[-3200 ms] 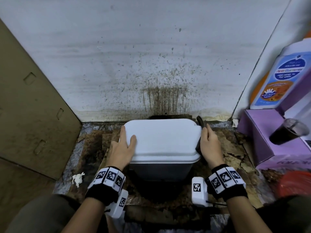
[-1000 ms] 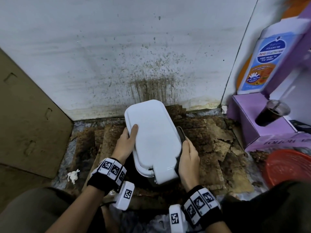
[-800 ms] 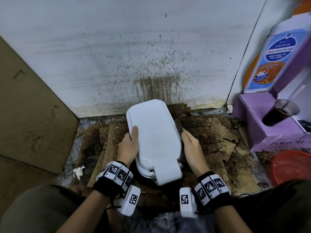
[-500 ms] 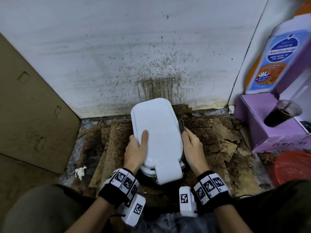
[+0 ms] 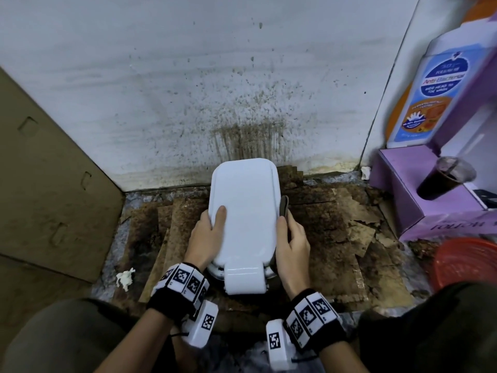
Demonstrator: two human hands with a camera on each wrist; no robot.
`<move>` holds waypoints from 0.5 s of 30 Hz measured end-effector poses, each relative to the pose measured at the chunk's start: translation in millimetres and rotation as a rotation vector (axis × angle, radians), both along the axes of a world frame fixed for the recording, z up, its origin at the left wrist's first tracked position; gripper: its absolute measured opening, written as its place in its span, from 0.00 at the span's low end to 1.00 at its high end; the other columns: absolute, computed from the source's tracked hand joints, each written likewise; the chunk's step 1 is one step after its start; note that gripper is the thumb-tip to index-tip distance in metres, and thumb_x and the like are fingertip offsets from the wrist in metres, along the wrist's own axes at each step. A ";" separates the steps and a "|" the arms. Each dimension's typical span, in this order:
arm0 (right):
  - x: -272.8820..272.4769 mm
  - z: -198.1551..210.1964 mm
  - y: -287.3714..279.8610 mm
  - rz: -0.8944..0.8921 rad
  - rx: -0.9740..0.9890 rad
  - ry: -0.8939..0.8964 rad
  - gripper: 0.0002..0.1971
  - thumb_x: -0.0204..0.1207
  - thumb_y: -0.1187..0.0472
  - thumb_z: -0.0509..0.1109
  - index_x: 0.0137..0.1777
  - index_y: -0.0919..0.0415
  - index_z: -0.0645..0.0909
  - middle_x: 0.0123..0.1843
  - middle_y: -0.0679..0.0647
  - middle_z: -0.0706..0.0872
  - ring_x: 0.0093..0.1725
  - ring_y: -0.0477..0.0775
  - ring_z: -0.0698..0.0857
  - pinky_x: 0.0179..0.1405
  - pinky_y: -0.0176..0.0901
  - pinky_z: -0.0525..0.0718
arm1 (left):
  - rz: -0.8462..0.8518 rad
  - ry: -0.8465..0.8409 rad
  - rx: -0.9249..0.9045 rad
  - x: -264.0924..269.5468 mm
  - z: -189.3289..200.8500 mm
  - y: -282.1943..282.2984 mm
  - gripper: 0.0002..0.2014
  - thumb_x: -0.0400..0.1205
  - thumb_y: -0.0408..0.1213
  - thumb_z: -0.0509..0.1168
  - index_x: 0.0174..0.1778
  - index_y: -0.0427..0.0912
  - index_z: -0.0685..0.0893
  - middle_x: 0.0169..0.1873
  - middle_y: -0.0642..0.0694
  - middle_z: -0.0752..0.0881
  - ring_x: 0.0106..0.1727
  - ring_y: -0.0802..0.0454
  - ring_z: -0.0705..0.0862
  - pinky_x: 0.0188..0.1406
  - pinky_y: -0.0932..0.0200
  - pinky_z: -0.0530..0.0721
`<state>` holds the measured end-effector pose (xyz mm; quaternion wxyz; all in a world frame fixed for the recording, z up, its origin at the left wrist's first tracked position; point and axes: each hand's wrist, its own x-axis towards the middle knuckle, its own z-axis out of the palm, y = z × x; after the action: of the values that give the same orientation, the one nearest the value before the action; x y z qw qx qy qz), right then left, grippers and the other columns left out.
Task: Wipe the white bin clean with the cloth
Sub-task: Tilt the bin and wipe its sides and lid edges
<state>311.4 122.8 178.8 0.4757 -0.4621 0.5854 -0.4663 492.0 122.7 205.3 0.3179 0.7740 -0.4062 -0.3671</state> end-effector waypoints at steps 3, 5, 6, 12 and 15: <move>-1.7 2.0 -2.5 0.025 0.015 -0.040 0.25 0.86 0.45 0.64 0.82 0.46 0.73 0.67 0.40 0.78 0.72 0.44 0.77 0.77 0.51 0.76 | 0.016 -0.007 -0.002 1.2 -3.8 2.4 0.24 0.86 0.68 0.51 0.66 0.55 0.74 0.58 0.50 0.87 0.56 0.47 0.88 0.61 0.40 0.86; -3.4 1.9 -4.4 0.034 0.016 -0.065 0.24 0.87 0.47 0.64 0.82 0.47 0.73 0.68 0.41 0.78 0.68 0.37 0.78 0.73 0.45 0.77 | 0.007 -0.015 0.002 2.8 -5.7 2.8 0.25 0.86 0.70 0.51 0.66 0.56 0.74 0.59 0.49 0.86 0.58 0.46 0.87 0.63 0.39 0.85; -4.0 1.3 -4.8 0.037 0.008 -0.081 0.23 0.87 0.48 0.64 0.82 0.47 0.73 0.68 0.41 0.78 0.66 0.32 0.77 0.71 0.41 0.77 | -0.002 -0.022 0.008 4.1 -6.0 2.8 0.27 0.84 0.72 0.50 0.66 0.56 0.74 0.60 0.48 0.86 0.58 0.45 0.87 0.63 0.38 0.85; -3.5 -2.0 -6.9 0.034 0.014 -0.147 0.22 0.87 0.44 0.62 0.78 0.47 0.78 0.72 0.42 0.83 0.70 0.41 0.81 0.74 0.51 0.81 | -0.051 -0.337 0.119 -0.7 0.6 2.8 0.33 0.88 0.67 0.45 0.82 0.50 0.65 0.70 0.39 0.72 0.74 0.37 0.73 0.73 0.38 0.73; -3.6 -4.3 -11.3 0.074 0.065 -0.232 0.24 0.83 0.39 0.62 0.76 0.44 0.80 0.72 0.43 0.85 0.70 0.48 0.84 0.73 0.59 0.82 | -0.173 -0.711 -0.029 -0.9 13.4 3.1 0.27 0.92 0.56 0.47 0.87 0.53 0.59 0.75 0.37 0.68 0.77 0.37 0.66 0.74 0.39 0.66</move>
<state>307.8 111.5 174.5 0.5719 -0.4107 0.5236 -0.4796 491.1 125.8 218.8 0.1356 0.8115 -0.5605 -0.0947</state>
